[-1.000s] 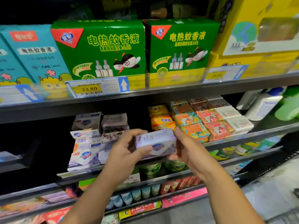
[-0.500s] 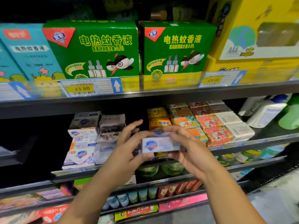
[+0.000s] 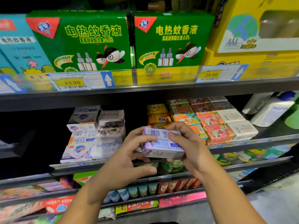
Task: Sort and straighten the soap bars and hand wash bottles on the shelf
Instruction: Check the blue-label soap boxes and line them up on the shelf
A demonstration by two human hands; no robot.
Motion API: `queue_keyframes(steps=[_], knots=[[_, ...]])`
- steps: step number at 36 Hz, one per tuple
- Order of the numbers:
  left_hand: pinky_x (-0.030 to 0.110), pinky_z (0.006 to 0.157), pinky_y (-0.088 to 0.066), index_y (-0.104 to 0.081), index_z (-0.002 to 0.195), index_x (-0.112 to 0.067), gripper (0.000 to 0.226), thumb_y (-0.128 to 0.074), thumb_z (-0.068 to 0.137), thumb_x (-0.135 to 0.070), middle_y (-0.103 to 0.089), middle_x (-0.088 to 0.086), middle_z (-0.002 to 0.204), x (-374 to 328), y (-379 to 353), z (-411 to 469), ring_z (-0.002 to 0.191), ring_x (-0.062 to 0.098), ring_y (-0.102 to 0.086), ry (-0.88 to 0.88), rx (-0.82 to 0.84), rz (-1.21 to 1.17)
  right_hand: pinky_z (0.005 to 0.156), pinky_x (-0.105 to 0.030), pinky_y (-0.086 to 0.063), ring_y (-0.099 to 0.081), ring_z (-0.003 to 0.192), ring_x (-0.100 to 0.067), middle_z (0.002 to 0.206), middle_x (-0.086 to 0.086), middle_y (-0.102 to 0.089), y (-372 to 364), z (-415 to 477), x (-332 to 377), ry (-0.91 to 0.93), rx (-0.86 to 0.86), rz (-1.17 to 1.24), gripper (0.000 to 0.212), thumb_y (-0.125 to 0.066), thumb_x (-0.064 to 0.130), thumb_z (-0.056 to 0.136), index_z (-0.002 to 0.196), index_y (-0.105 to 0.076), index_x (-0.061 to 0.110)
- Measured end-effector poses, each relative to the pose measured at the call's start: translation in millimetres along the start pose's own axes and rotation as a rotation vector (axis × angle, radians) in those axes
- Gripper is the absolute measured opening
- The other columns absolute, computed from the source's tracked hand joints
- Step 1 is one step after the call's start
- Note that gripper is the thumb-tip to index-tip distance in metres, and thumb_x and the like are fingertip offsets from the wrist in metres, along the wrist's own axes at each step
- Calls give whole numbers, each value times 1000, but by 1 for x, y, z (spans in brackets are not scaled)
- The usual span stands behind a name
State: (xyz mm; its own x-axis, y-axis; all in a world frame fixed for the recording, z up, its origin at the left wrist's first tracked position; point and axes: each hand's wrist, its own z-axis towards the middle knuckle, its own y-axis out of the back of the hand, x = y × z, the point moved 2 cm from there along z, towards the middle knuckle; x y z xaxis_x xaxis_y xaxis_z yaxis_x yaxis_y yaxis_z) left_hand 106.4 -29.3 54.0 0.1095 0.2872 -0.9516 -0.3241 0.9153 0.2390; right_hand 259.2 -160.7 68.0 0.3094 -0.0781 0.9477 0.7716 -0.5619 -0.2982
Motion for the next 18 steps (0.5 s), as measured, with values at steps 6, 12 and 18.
queue_keyframes(steps=[6, 12, 18], knots=[[37, 102, -48, -56, 122, -50, 46, -70, 78, -49, -45, -23, 140, -1, 4, 7, 133, 9, -47, -75, -256, 248, 63, -30, -61, -71, 86, -27, 113, -19, -68, 10, -4, -7, -106, 271, 309, 65, -92, 37, 66, 119, -65, 11], [22, 79, -54, -64, 113, -29, 35, -73, 81, -35, -71, -8, 107, -5, -7, 3, 99, 11, -68, 31, -382, -159, 90, -38, -56, -68, 111, -31, 118, -10, -73, 5, -4, -14, -8, 160, -111, 42, -85, 29, 70, 111, -75, 25], [41, 82, -60, -57, 130, -27, 54, -77, 82, -17, -59, -6, 132, -4, -13, -4, 114, 26, -65, 57, -185, -280, 49, -31, -50, -71, 78, -24, 112, -15, -66, 5, -9, -6, 28, -45, -107, 37, -72, 20, 91, 121, -60, 39]])
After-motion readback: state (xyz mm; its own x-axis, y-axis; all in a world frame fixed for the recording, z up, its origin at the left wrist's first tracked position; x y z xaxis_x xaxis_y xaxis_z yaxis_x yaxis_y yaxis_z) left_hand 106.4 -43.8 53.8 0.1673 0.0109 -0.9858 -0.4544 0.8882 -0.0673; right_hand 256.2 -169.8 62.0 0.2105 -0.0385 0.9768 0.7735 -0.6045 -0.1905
